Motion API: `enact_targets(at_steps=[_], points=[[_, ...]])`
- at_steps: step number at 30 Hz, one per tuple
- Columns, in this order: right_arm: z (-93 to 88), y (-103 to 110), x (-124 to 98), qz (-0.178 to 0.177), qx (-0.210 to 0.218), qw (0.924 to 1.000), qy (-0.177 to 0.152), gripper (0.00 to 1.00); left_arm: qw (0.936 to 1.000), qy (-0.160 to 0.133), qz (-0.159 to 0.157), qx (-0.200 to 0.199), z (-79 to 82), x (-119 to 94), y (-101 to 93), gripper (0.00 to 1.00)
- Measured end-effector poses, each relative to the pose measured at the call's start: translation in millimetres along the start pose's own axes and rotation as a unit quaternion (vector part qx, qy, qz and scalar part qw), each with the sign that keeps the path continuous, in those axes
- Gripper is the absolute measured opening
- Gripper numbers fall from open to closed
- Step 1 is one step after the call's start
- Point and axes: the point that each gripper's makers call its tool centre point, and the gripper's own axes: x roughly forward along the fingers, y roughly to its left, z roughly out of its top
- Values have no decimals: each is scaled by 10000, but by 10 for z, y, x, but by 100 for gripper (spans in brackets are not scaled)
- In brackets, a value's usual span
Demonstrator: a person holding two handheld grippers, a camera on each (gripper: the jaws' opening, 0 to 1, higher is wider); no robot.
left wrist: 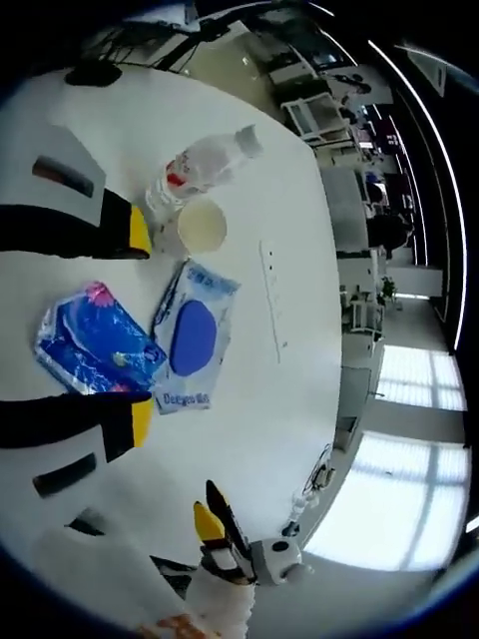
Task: Arrange the tabletop items into an orderly group along one side of the table until the central work area is clear of visible clutter.
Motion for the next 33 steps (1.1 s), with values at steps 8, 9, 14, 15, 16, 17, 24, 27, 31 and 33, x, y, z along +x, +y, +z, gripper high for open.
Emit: enact_targets(at_steps=[8, 9, 14, 15, 16, 17, 24, 27, 31, 33], points=[[-224, 126, 368, 111, 100, 9987, 479, 42, 9997, 207, 68, 53, 103, 349, 45, 41], [-267, 100, 397, 62, 141, 9982, 576, 42, 9996, 220, 159, 15, 113, 375, 73, 41], [-287, -40, 530, -118, 562, 9965, 613, 42, 9989, 87, 455, 90, 253, 621, 210, 39], [-297, -94, 561, -208, 640, 9957, 639, 42, 9987, 68, 496, 48, 280, 663, 210, 38], [-299, -133, 580, -274, 713, 9950, 645, 42, 9988, 56, 478, 93, 315, 733, 193, 39], [-285, -185, 607, -362, 848, 9939, 599, 42, 9985, 61, 504, 188, 340, 783, 191, 39], [-211, -246, 722, -321, 1187, 9913, 477, 39, 9960, 386, 772, 221, 440, 1200, 290, 42], [-206, -240, 762, -253, 1247, 9907, 476, 39, 9943, 474, 883, 350, 465, 1394, 357, 45], [-242, -331, 803, -154, 1172, 9915, 549, 39, 9912, 638, 1156, 51, 466, 1581, 498, 48], [-195, -363, 800, -32, 1380, 9893, 465, 40, 9887, 725, 1293, 200, 466, 1671, 568, 48]])
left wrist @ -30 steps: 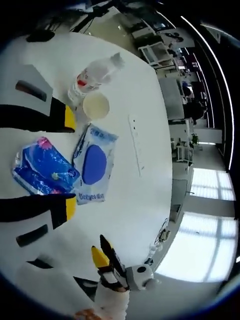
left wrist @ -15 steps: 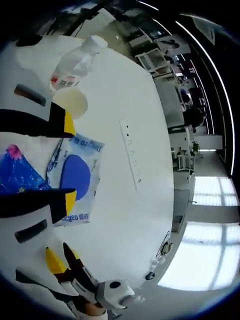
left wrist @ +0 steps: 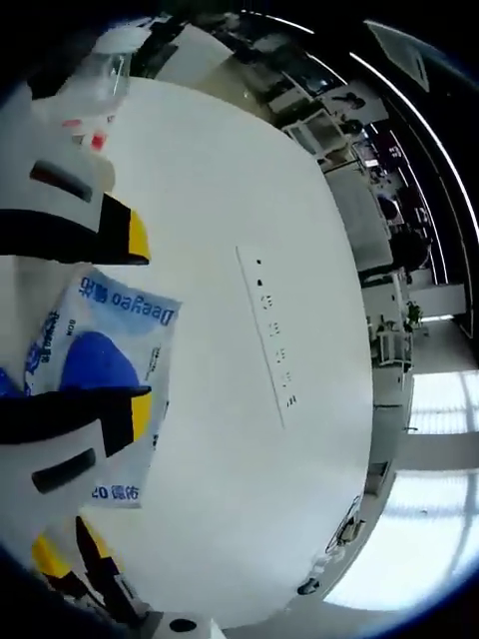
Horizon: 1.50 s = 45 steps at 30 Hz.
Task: Arrange the tabletop items into an orderly group along one side of the table until the central work area is clear of visible clutter.
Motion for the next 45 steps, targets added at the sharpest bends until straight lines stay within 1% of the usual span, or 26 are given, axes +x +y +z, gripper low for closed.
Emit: enact_targets(at_steps=[1, 3, 4, 5, 6, 8, 11, 13, 14, 15, 17, 19, 20, 22, 23, 25, 27, 29, 31, 34, 37, 39, 40, 41, 43, 45], points=[[40, -11, -5, 6, 66, 10000, -70, 40, 10000, 40, 21, 21, -1, 39, 9, 45], [69, -42, 19, 26, 98, 9999, -66, 40, 9996, 242, 0, 132, -55, 156, 21, 37], [77, -61, 46, 27, 129, 9999, -47, 40, 9997, 237, -30, 107, -61, 174, 14, 32], [79, -68, 64, 3, 172, 9998, -37, 40, 9996, 270, -17, 18, -76, 207, 27, 31], [89, -86, 93, -10, 240, 9997, -44, 41, 9989, 401, 32, -236, -129, 282, 66, 32], [97, -76, 131, 52, 386, 9992, -33, 41, 9974, 594, 13, -410, -188, 344, 77, 34], [106, -82, 168, 50, 471, 9989, -32, 40, 9961, 678, -46, -569, -225, 385, 47, 31], [112, -103, 192, 30, 460, 9989, -46, 34, 9955, 770, -132, -532, -285, 410, 3, 31], [114, -120, 201, 9, 478, 9988, -57, 31, 9962, 729, -57, -464, -282, 414, 32, 30], [124, -141, 214, 3, 503, 9987, -81, 28, 9958, 778, -15, -485, -291, 400, 55, 25], [143, -174, 233, -21, 497, 9987, -121, 22, 9957, 752, 98, -538, -277, 367, 107, 9], [178, -235, 243, -125, 553, 9982, -197, 17, 9950, 752, 37, -657, -281, 359, 86, 8], [189, -249, 242, -150, 567, 9980, -226, 16, 9950, 764, 28, -642, -283, 353, 81, 6], [217, -288, 222, -210, 553, 9979, -249, 6, 9951, 833, -48, -529, -302, 330, 33, 0], [240, -306, 217, -252, 637, 9972, -285, 6, 9950, 850, -58, -519, -312, 318, 19, 0], [309, -328, 157, -293, 686, 9963, -425, 3, 9953, 820, -83, -517, -303, 296, 22, 0], [400, -379, 69, -359, 816, 9938, -660, 0, 9951, 784, -113, -587, -310, 242, -4, 0], [473, -382, -9, -282, 1032, 9907, -835, 0, 9930, 723, -207, -911, -303, 167, -44, 0], [565, -384, -127, -160, 1219, 9871, -1029, 0, 9929, 637, -253, -977, -285, 78, -35, 0], [663, -394, -295, -110, 1257, 9848, -1195, 0, 9926, 484, -353, -1058, -231, -99, -63, 0], [741, -418, -379, -136, 1162, 9841, -1333, 0, 9910, 345, -418, -1224, -199, -279, -105, 0], [740, -448, -373, -176, 1136, 9843, -1337, 0, 9922, 264, -414, -1144, -227, -351, -154, 0], [729, -466, -366, -214, 1098, 9849, -1318, 0, 9928, 251, -420, -1095, -247, -340, -170, 0], [700, -510, -340, -307, 1016, 9863, -1265, 0, 9944, 170, -482, -926, -266, -309, -194, 0], [673, -574, -294, -387, 1000, 9868, -1212, 0, 9935, 129, -567, -975, -307, -264, -221, 0], [645, -675, -241, -487, 1086, 9865, -1127, 0, 9910, 184, -619, -1177, -379, -186, -213, 0]])
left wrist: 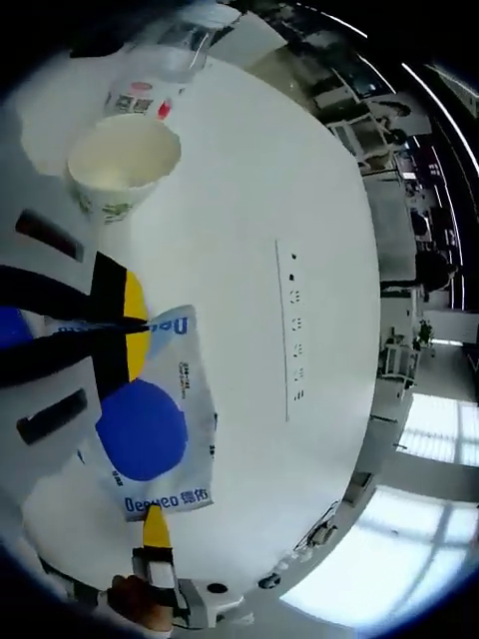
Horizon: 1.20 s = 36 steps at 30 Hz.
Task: Arrange the tabletop items into an orderly group along one side of the table until the central work area is clear of visible clutter.
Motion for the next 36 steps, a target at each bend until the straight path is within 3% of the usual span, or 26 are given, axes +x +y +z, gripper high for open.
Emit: enact_targets(at_steps=[4, 7, 8, 12, 14, 17, 19, 24, 26, 28, 29, 33, 36], points=[[4, -49, 74, -145, -86, 9999, 22, 0, 9998, 16, 50, -183, -94, 114, 28, 0], [24, -70, 78, -189, -121, 9997, -11, 0, 9993, 23, 68, 359, -109, 155, 45, 0], [32, -68, 72, -185, -157, 9997, -31, 0, 9992, -22, 125, 369, -100, 132, 59, 0], [44, -78, 60, -66, -542, 9985, -4, 3, 10000, -5, -14, 62, -186, 49, 22, 17], [40, -82, 27, -63, -695, 9976, 16, 10, 9998, -37, 40, 165, -242, -11, 24, 22], [36, -98, -38, -124, -891, 9959, 23, 24, 9996, 90, 124, 234, -357, -62, 82, 20], [-1, -119, -90, -176, -987, 9949, 81, 26, 9997, 172, 116, 134, -438, -59, 110, 18], [-126, -146, -67, -274, -926, 9951, 204, 24, 9990, 245, 217, -319, -587, 1, 152, 23], [-146, -91, -25, -229, -902, 9953, 250, 17, 9981, 305, 175, -498, -646, 43, 133, 22], [-163, -79, 14, -283, -976, 9944, 278, 4, 9980, 137, 80, -620, -600, 54, 99, 16], [-175, -79, 31, -289, -1024, 9939, 307, 0, 9972, 224, 38, -706, -621, 48, 81, 13], [-135, -20, 40, -321, -1198, 9920, 235, 0, 9984, 152, 38, -549, -554, 31, 67, 1], [-113, 110, 20, -201, -1226, 9921, 172, 0, 9986, -165, 212, -447, -405, -72, 120, 0]])
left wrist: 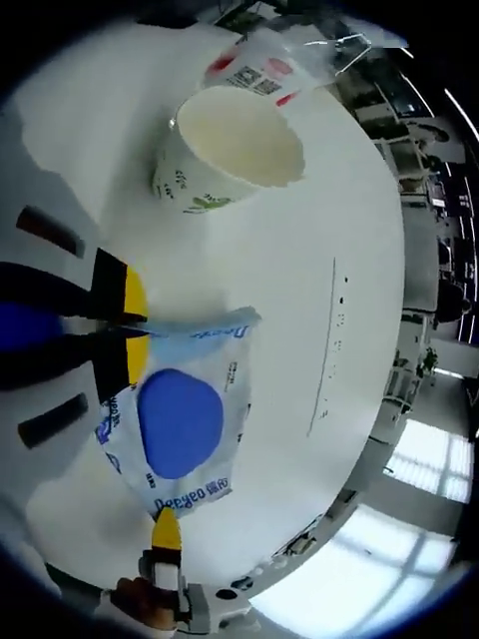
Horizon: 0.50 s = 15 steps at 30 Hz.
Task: Arrange the tabletop items into an orderly group along one side of the table until the central work area is clear of visible clutter.
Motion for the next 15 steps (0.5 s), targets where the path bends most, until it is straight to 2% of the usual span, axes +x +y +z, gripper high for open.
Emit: enact_targets(at_steps=[6, 10, 12, 15], points=[[91, 227, 48, 203, -142, 9996, -151, 0, 9993, -298, 172, -141, 97, -200, 178, 0], [45, 362, 201, 264, -390, 9989, -5, 0, 9989, -219, 301, -284, -7, -155, 372, 0], [9, 411, 271, 295, -446, 9986, 63, 0, 9986, -194, 441, -202, -38, -115, 459, 0], [-31, 391, 346, 166, -675, 9974, 171, 0, 9985, -191, 465, -202, -34, -72, 501, 0]])
